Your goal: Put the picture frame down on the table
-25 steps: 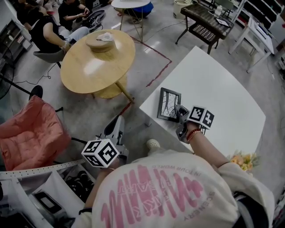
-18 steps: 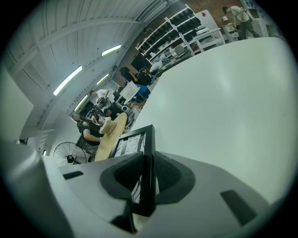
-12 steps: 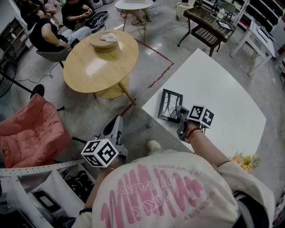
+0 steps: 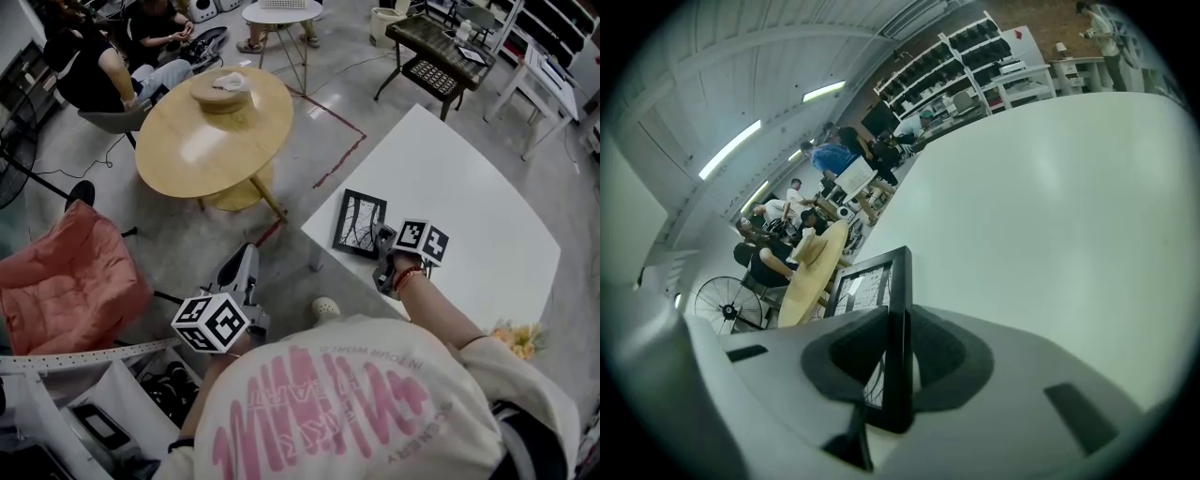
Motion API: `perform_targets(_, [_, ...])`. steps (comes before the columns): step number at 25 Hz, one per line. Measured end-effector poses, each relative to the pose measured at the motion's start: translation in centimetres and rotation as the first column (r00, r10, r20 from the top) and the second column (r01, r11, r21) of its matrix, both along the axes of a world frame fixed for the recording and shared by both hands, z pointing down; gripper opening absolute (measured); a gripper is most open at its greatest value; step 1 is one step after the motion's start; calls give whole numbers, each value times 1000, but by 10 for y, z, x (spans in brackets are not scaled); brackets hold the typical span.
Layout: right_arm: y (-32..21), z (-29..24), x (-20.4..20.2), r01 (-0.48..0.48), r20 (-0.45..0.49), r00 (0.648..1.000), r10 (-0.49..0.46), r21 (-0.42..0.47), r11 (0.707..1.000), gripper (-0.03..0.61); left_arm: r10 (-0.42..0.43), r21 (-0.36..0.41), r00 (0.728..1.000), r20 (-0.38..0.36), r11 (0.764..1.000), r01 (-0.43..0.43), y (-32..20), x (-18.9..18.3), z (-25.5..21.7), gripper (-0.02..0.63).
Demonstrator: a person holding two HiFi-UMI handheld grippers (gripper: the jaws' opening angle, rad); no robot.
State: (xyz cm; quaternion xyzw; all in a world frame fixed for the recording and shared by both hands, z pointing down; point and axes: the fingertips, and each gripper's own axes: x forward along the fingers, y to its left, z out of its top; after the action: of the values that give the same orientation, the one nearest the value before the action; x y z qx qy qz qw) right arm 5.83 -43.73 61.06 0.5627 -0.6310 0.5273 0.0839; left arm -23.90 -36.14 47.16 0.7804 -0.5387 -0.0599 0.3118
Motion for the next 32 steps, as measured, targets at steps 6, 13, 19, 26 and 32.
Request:
perform_targets(6, [0,-2,-1,-2,-24,1000,1,-2,1000,84,1,4,1000,5,1000,-1,-1,-4,-4,3])
perform_targets(13, [-1,-1,0,-4,-32,999,4,3,1000,86,-3,28,1000,21,1000,2,-4,-10,-13,3])
perform_targets(19, [0,0,0,-17,-9,1000,17,-5,1000,97,5,42,1000,31,999,-6,-1,-15,-17,3])
perform_targets(26, [4,0,-1,-14,9,1000,14,-24,1000,89,13,69,999,47,997,-16,8,-24,-28,3])
perform_targets(32, [13,-8,0,-32,-48,998,32,-7,999,122,38,75,998,51,996,-42,19,-26,-30,3])
